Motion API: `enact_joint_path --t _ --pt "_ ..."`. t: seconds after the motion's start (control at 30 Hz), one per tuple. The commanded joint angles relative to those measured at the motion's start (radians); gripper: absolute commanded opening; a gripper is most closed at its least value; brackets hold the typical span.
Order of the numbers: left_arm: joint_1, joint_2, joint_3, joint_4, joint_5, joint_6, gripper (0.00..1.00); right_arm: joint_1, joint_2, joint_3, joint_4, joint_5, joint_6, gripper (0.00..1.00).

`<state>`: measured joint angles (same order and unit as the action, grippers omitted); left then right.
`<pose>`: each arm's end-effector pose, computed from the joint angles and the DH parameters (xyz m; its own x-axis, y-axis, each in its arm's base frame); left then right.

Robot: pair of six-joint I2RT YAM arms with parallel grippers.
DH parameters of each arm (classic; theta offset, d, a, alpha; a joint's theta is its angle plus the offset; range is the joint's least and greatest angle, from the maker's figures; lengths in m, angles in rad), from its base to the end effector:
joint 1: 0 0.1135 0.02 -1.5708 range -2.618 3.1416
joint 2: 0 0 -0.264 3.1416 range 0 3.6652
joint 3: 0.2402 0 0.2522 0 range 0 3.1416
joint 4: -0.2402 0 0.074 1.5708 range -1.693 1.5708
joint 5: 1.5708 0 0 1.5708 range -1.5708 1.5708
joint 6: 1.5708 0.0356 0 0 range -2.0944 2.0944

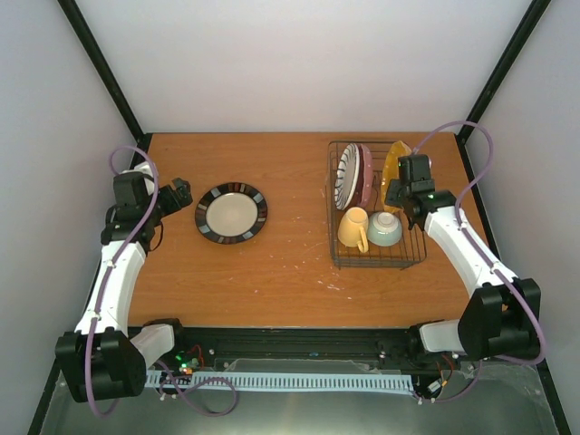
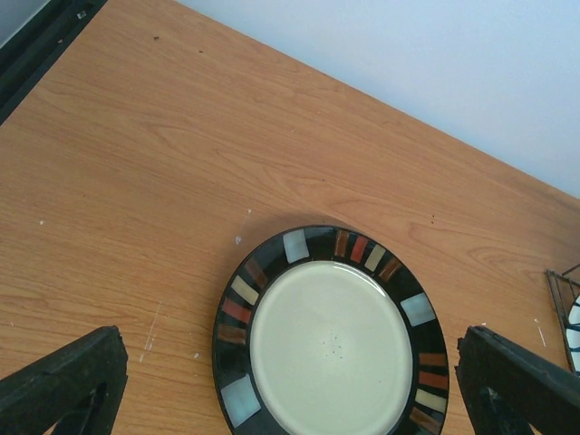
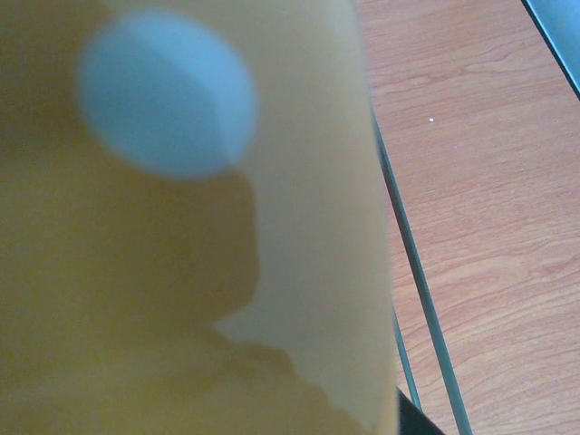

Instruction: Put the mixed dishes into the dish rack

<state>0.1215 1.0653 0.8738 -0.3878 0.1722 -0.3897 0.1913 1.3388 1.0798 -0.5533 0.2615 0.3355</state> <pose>0.2343 0.0225 0.2970 -0.5114 -0.4395 -0.7385 -0.1852 0.8955 -0.4047 0.2825 0.0453 0.2870 -0.6759 0.1931 -0.7113 0.2261 0.9729 0.0493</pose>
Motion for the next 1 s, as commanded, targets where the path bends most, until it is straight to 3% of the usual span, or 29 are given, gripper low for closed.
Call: enact_joint_path --t 0.0,0.87,0.97 --pt "0.0 0.008 0.008 0.028 -0.006 0.015 1.0 -0.006 0.002 0.031 0.144 0.041 -0.02 0.03" --pt "0.0 0.105 0.003 0.082 -0.018 0.049 1.0 -0.006 0.249 0.093 0.188 0.03 -0.063 0.03" --pt "0.0 0.118 0.004 0.079 -0.01 0.044 1.0 -0.005 0.263 0.078 0.187 0.027 -0.058 0.13"
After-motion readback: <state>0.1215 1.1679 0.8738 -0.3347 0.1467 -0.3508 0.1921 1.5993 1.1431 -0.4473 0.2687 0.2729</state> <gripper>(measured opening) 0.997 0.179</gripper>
